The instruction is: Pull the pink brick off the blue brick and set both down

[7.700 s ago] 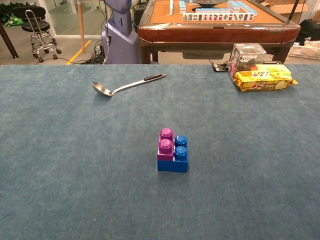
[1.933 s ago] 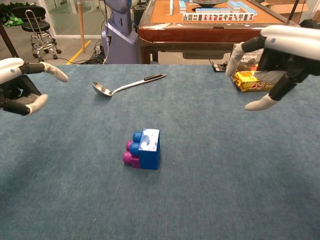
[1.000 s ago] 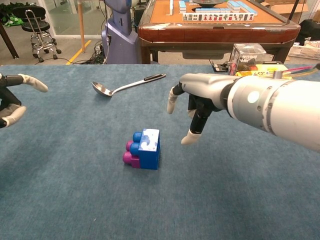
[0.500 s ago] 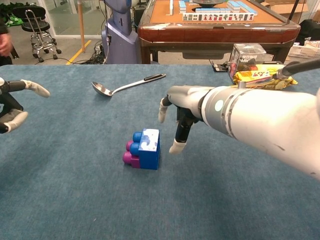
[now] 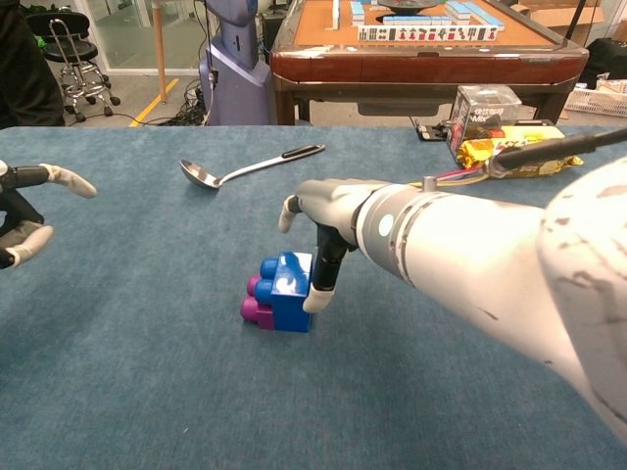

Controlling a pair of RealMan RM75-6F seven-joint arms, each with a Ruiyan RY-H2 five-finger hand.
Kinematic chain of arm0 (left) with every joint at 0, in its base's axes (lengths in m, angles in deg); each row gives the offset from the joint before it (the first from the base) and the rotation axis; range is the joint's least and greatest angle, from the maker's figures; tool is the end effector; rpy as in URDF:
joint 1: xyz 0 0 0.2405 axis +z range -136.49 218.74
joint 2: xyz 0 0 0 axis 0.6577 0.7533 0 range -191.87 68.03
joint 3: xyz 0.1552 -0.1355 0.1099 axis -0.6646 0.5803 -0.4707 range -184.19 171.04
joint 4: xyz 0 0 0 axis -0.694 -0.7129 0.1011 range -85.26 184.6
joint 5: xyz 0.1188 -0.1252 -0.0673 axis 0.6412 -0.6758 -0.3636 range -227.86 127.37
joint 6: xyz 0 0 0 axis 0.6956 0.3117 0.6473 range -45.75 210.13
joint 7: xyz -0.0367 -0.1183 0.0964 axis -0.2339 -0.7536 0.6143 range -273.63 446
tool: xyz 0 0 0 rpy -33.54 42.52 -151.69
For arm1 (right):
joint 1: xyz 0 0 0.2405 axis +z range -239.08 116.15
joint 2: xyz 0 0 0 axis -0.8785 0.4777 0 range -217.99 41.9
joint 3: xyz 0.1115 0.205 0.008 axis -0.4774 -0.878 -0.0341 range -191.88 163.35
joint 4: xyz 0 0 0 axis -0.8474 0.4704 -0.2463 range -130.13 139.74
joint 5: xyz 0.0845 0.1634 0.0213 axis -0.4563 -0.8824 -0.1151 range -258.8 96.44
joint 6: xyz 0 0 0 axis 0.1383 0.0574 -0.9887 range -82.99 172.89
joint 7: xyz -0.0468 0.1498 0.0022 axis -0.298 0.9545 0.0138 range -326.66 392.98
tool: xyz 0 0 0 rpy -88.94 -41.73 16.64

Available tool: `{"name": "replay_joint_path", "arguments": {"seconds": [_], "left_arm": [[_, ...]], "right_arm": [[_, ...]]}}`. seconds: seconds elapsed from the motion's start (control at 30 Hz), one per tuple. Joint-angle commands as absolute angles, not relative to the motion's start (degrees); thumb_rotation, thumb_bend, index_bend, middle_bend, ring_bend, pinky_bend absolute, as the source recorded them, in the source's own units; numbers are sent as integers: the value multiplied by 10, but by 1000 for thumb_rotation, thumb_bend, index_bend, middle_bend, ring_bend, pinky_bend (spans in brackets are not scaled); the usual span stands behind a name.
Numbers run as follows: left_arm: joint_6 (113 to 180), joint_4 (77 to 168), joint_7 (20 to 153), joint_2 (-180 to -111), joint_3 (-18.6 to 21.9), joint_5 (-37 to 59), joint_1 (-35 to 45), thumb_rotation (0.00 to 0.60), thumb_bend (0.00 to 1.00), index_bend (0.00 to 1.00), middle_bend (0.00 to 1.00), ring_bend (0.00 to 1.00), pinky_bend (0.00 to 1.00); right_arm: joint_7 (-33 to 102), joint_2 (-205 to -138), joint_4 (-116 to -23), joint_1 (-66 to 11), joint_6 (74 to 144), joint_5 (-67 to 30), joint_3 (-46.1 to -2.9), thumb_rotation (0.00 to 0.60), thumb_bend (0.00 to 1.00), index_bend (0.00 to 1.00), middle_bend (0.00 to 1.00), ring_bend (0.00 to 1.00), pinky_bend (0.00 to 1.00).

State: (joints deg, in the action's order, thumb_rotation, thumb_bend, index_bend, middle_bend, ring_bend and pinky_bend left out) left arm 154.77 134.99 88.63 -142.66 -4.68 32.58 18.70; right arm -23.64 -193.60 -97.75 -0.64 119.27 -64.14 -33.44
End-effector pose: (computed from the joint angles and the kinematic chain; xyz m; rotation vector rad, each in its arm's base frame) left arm -0.2212 0.2602 0.0622 -1.6578 -0.9957 -1.0348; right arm -0.0140 -0.2818 -0.0634 1.9004 -1.1840 0.6506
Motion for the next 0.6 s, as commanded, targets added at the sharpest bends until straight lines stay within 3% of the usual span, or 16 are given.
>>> {"name": "replay_joint_path", "arguments": {"seconds": [0.03,0.6], "left_arm": [[1547,1350,886,-1426,-46,327,188,600,553,261,819,728,982],[1542,1349,884,-1429,-44,331,191,600,552,261,819,728,981]], "right_arm": [[-235,-1941,-970,-3,1190,-643,-334,600,0,189,1000,1000,1000],[-239,-1967,-917,21,1172,-653,-341,600,0,189,1000,1000,1000]]}}
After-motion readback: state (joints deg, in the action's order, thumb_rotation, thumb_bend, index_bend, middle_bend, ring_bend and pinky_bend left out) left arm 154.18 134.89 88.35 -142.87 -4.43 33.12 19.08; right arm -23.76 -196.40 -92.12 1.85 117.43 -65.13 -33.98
